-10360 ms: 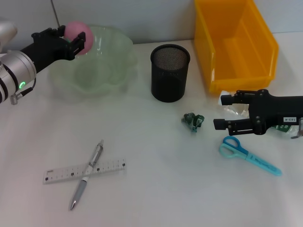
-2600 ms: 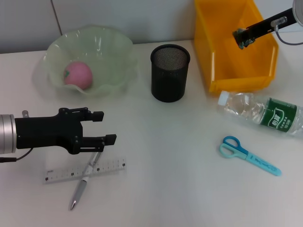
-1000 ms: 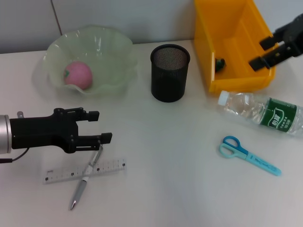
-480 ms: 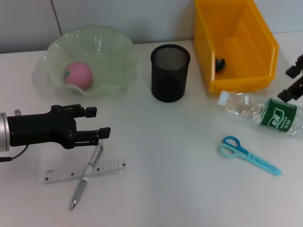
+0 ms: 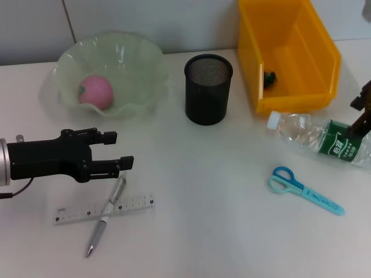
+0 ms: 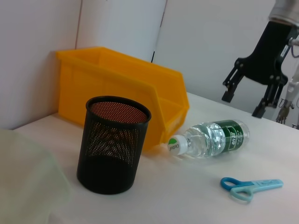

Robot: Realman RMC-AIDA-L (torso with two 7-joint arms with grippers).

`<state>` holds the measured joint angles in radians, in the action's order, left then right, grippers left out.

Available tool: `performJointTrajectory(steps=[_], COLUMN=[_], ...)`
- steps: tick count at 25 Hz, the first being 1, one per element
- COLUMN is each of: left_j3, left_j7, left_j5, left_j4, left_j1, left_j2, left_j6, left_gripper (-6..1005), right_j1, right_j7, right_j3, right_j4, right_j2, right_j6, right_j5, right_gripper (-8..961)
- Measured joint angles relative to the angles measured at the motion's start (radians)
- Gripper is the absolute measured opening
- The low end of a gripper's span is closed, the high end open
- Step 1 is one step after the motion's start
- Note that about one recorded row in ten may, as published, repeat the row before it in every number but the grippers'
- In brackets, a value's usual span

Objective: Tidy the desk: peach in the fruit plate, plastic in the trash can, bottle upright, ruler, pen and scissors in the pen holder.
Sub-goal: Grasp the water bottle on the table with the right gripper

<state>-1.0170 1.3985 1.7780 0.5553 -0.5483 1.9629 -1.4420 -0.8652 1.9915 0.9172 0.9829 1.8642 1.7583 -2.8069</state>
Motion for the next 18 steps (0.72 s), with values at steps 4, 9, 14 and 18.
performJointTrajectory(steps=[4, 9, 14, 18], left_j3=[0.0, 0.0, 0.0, 0.0], left_j7=[0.0, 0.003, 0.003, 0.004], left_j5=[0.0, -0.002, -0.003, -0.003], left_j4=[0.0, 0.0, 0.0, 0.0], left_j1=[0.0, 0.005, 0.007, 0.007], left_j2=[0.0, -0.002, -0.002, -0.002], left_j6=[0.0, 0.0, 0.0, 0.0], left_gripper=[786, 786, 785, 785], right_j1=[0.0, -0.004, -0.005, -0.005], right_j7=[-0.007, -0.013, -0.016, -0.022], right_j3=[0.033, 0.054, 0.07, 0.073], right_j4=[-0.028, -0.072, -0.1, -0.122], right_j2=[0.014, 0.034, 0.045, 0.052], right_j6=[-0.054, -0.115, -0.153, -0.189], right_j5=[-0.022, -0.057, -0.058, -0.059], right_gripper=[822, 822, 822, 822])
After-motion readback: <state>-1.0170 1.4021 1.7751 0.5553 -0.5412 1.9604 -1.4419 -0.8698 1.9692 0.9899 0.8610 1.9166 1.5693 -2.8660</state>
